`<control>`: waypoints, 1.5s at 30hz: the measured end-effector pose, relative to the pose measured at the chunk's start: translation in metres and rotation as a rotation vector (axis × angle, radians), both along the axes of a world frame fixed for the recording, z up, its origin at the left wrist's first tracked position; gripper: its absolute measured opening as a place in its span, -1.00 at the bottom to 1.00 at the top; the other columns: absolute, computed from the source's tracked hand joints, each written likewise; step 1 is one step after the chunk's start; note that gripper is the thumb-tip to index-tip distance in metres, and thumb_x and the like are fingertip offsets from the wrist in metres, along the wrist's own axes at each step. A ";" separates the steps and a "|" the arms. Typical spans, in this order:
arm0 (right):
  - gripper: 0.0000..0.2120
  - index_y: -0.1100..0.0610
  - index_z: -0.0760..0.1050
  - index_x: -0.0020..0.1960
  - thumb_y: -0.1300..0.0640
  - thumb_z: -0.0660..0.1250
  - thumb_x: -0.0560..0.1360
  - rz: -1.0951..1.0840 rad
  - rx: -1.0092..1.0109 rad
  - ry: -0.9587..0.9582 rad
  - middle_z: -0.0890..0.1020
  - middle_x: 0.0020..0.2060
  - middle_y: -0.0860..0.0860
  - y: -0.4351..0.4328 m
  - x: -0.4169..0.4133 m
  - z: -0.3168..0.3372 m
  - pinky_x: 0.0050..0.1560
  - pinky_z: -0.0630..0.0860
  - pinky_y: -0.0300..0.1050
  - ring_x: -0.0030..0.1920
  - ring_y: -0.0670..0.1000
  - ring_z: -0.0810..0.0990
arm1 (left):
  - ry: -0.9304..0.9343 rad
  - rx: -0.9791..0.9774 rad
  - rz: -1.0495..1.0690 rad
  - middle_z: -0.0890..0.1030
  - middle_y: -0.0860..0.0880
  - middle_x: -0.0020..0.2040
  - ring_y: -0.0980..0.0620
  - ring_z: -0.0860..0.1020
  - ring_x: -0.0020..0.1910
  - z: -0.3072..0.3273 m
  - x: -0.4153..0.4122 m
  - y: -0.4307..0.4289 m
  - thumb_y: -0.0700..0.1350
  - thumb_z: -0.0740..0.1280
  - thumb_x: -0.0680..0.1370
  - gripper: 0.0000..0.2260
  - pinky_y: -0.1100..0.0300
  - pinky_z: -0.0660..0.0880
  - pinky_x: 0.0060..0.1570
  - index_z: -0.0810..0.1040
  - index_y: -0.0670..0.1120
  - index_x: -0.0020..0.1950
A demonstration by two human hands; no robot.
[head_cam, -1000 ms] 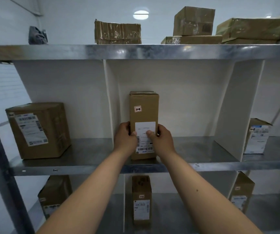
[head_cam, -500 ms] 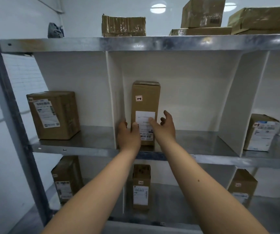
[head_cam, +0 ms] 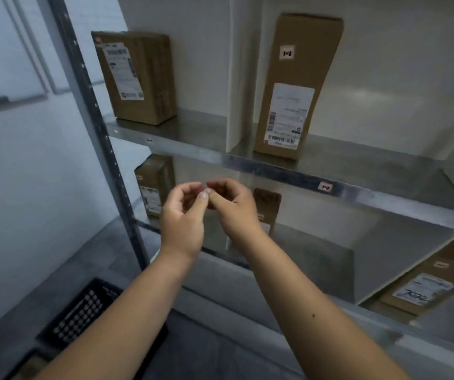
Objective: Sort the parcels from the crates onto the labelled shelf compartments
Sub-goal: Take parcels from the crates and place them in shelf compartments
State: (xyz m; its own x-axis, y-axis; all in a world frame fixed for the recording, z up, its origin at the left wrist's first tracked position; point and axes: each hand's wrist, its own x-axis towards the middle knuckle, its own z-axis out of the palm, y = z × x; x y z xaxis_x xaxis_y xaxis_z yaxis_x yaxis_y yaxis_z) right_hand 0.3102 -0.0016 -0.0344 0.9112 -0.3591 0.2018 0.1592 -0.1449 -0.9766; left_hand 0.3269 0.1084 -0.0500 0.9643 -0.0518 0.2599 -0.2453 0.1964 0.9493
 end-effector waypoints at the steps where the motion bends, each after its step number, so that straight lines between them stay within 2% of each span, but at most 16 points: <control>1: -0.85 0.18 0.64 0.13 0.20 0.45 0.57 0.040 0.043 0.028 0.73 0.01 0.16 0.013 0.003 -0.010 0.18 0.66 0.17 0.07 0.16 0.71 | 0.039 0.011 0.038 0.71 -0.03 0.05 0.04 0.68 0.08 -0.011 0.000 0.014 -0.16 0.41 0.61 -0.87 0.17 0.58 0.07 0.64 0.07 0.08; 4: -0.90 0.19 0.62 0.10 0.27 0.43 0.58 0.165 0.143 0.083 0.71 -0.03 0.22 0.054 0.014 -0.032 0.12 0.65 0.08 -0.02 0.12 0.71 | 0.141 0.034 0.165 0.71 -0.07 0.08 -0.01 0.68 0.11 -0.033 0.001 0.059 -0.13 0.43 0.58 -0.87 0.13 0.59 0.10 0.64 0.05 0.10; 7: -0.91 0.13 0.62 0.03 0.30 0.43 0.58 0.268 0.151 0.127 0.68 -0.12 0.10 0.098 0.026 -0.053 0.01 0.64 0.03 -0.08 0.02 0.65 | 0.216 0.048 0.291 0.70 -0.07 0.09 0.06 0.66 0.10 -0.054 0.001 0.110 -0.20 0.41 0.62 -0.86 0.15 0.57 0.11 0.64 0.03 0.10; 9: -0.91 0.13 0.63 0.04 0.28 0.44 0.58 0.345 0.146 0.172 0.68 -0.12 0.08 0.131 0.031 -0.068 -0.01 0.64 0.04 -0.08 0.03 0.65 | 0.265 0.063 0.371 0.70 -0.01 0.06 0.13 0.66 0.05 -0.067 -0.001 0.146 -0.17 0.42 0.61 -0.88 0.14 0.58 0.11 0.64 0.06 0.06; 11: -0.91 0.11 0.63 0.03 0.27 0.44 0.58 0.423 0.146 0.217 0.67 -0.13 0.08 0.164 0.034 -0.085 -0.03 0.62 0.04 -0.10 0.04 0.64 | 0.318 0.070 0.429 0.69 0.02 0.03 0.11 0.64 0.03 -0.081 -0.004 0.181 -0.13 0.44 0.58 -0.90 0.10 0.57 0.11 0.65 0.08 0.03; 14: -0.89 0.05 0.62 -0.02 0.26 0.44 0.57 0.512 0.133 0.300 0.67 -0.17 0.02 0.217 0.038 -0.111 -0.04 0.61 0.04 -0.12 0.02 0.64 | 0.411 0.076 0.477 0.70 0.00 0.01 0.04 0.65 0.05 -0.103 -0.012 0.232 -0.18 0.43 0.60 -0.88 0.03 0.56 0.15 0.66 0.05 0.01; 18: -0.90 0.07 0.63 0.01 0.25 0.43 0.58 0.637 0.116 0.417 0.68 -0.16 0.02 0.289 0.040 -0.143 -0.12 0.60 -0.07 -0.10 0.00 0.65 | 0.504 0.024 0.587 0.69 -0.04 -0.01 0.04 0.63 0.02 -0.122 -0.027 0.303 -0.26 0.39 0.63 -0.86 0.15 0.55 0.02 0.64 -0.01 0.01; 21: -0.91 0.14 0.64 0.09 0.24 0.43 0.59 0.705 0.072 0.480 0.68 -0.10 0.02 0.341 0.044 -0.166 -0.13 0.59 -0.13 -0.08 -0.03 0.65 | 0.596 -0.002 0.668 0.67 -0.06 0.00 -0.02 0.60 0.05 -0.139 -0.038 0.358 -0.24 0.37 0.65 -0.87 0.00 0.53 0.10 0.63 -0.02 0.02; 25: -0.85 0.28 0.63 0.15 0.27 0.42 0.59 0.742 0.053 0.581 0.66 -0.13 0.01 0.403 0.048 -0.190 -0.16 0.55 -0.23 -0.15 -0.08 0.60 | 0.703 0.009 0.741 0.67 -0.05 0.02 -0.05 0.62 0.07 -0.162 -0.049 0.417 -0.20 0.39 0.65 -0.87 -0.15 0.57 0.23 0.64 0.03 -0.02; 30: -0.94 0.14 0.64 0.01 0.26 0.42 0.59 0.830 0.053 0.703 0.65 -0.20 0.01 0.453 0.050 -0.218 -0.16 0.52 -0.12 -0.19 -0.04 0.57 | 0.821 -0.028 0.771 0.67 -0.03 0.00 -0.05 0.63 0.09 -0.186 -0.053 0.455 -0.18 0.39 0.64 -0.92 0.00 0.58 0.15 0.65 -0.01 0.04; 32: -0.95 0.15 0.64 0.03 0.25 0.42 0.58 0.835 0.029 0.776 0.64 -0.18 0.06 0.462 0.054 -0.231 -0.17 0.53 -0.13 -0.19 -0.01 0.56 | 0.875 -0.061 0.787 0.68 -0.02 0.04 -0.04 0.65 0.10 -0.196 -0.052 0.462 -0.17 0.39 0.65 -0.93 0.04 0.59 0.13 0.64 -0.01 0.07; 35: -0.90 0.18 0.65 0.08 0.22 0.44 0.56 0.830 -0.046 0.864 0.66 -0.15 0.05 0.467 0.067 -0.259 -0.07 0.54 -0.10 -0.15 -0.02 0.58 | 0.971 -0.127 0.805 0.70 -0.01 0.07 -0.02 0.67 0.12 -0.217 -0.047 0.469 -0.09 0.38 0.66 -0.95 -0.02 0.58 0.20 0.62 0.05 0.05; 38: -0.92 0.17 0.65 0.06 0.21 0.43 0.58 0.841 -0.097 0.948 0.64 -0.18 0.02 0.466 0.086 -0.289 -0.06 0.54 -0.09 -0.15 0.00 0.56 | 1.061 -0.151 0.816 0.72 -0.01 0.08 -0.01 0.67 0.12 -0.244 -0.034 0.472 -0.05 0.40 0.65 -0.99 -0.02 0.59 0.21 0.62 0.07 0.04; 40: -0.98 0.12 0.64 -0.01 0.20 0.42 0.58 0.841 -0.127 1.010 0.63 -0.18 0.03 0.465 0.099 -0.310 -0.04 0.55 -0.05 -0.13 0.03 0.56 | 1.131 -0.167 0.837 0.71 -0.03 0.08 0.00 0.67 0.04 -0.263 -0.025 0.471 -0.06 0.42 0.64 -0.98 0.05 0.59 0.09 0.63 0.05 0.02; 42: -0.99 0.11 0.62 0.00 0.18 0.43 0.58 0.851 -0.143 1.085 0.63 -0.15 0.05 0.466 0.114 -0.333 0.01 0.58 -0.01 -0.09 0.05 0.58 | 1.187 -0.182 0.850 0.67 -0.07 -0.02 -0.02 0.60 -0.10 -0.287 -0.015 0.471 -0.08 0.43 0.64 -0.97 0.11 0.53 -0.09 0.65 0.02 0.00; 45: -0.99 0.08 0.62 -0.01 0.16 0.43 0.59 0.866 -0.162 1.177 0.66 -0.08 0.05 0.471 0.130 -0.369 0.15 0.63 0.06 -0.03 0.04 0.63 | 1.259 -0.162 0.814 0.64 -0.07 -0.08 -0.05 0.57 -0.08 -0.324 -0.004 0.475 -0.07 0.40 0.65 -0.95 0.06 0.51 -0.06 0.65 0.02 0.00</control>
State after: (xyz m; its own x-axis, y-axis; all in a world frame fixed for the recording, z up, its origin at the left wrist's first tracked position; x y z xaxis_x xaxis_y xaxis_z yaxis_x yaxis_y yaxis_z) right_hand 0.4401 0.4698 -0.4032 0.4899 0.3263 -0.8084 -0.6068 -0.5382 -0.5849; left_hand 0.3232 0.5837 -0.3741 0.3058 0.5390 -0.7848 0.5991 0.5317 0.5986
